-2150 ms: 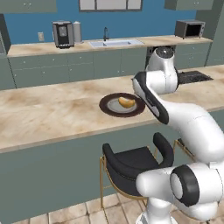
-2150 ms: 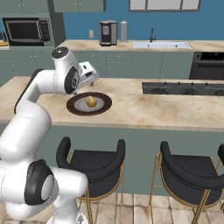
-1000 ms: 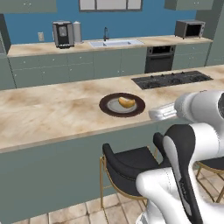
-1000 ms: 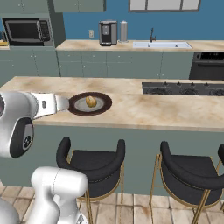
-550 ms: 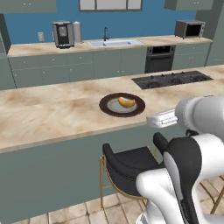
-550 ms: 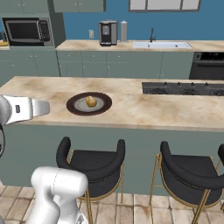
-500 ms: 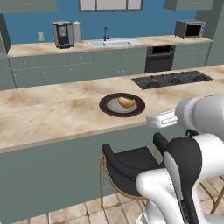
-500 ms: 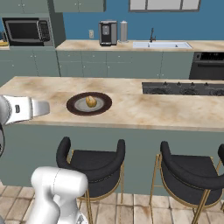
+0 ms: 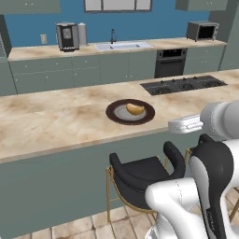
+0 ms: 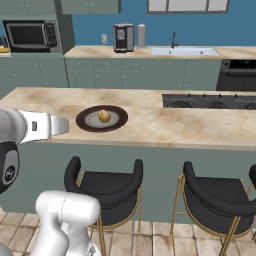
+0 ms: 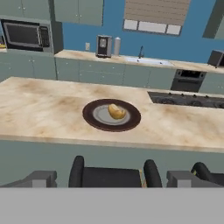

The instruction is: Move the hot dog bun to the plate on the dining table and place the condiment next to that plate. Then navigate to the fridge and take the sausage and place it on the plate as well.

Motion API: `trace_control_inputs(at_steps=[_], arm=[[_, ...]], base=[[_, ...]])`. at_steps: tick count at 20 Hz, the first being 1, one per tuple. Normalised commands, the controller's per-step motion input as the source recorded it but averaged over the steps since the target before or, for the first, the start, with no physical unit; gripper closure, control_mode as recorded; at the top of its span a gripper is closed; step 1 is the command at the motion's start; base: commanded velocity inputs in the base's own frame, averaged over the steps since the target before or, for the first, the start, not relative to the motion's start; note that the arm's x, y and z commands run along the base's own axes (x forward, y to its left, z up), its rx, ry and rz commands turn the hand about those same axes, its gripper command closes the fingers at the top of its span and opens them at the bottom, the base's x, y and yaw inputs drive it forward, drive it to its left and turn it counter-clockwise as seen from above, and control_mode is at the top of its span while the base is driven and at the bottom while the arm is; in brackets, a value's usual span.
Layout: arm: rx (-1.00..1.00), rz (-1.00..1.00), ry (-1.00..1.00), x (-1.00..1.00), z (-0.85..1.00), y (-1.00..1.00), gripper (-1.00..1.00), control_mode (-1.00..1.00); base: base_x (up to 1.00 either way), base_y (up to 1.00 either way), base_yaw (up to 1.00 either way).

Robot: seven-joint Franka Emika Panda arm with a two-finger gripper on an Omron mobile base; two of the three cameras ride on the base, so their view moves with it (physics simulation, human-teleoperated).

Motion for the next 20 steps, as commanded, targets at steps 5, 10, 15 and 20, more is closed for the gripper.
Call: trace_control_inputs(at_steps=[5,10,15,20], arm=[[0.00,0.00,0.00,0.00,0.00,0.00,-1.00,1.00],[0.00,0.00,0.00,0.00,0.00,0.00,-1.00,1.00],[0.00,0.00,0.00,0.00,0.00,0.00,-1.00,1.00],[0.00,0.00,0.00,0.00,0.00,0.00,-1.00,1.00]], base=[[-0.58,0.51,0.00],[-0.48,1.00,0.00],[-0.14,1.00,0.00],[0.00,1.00,0.00]])
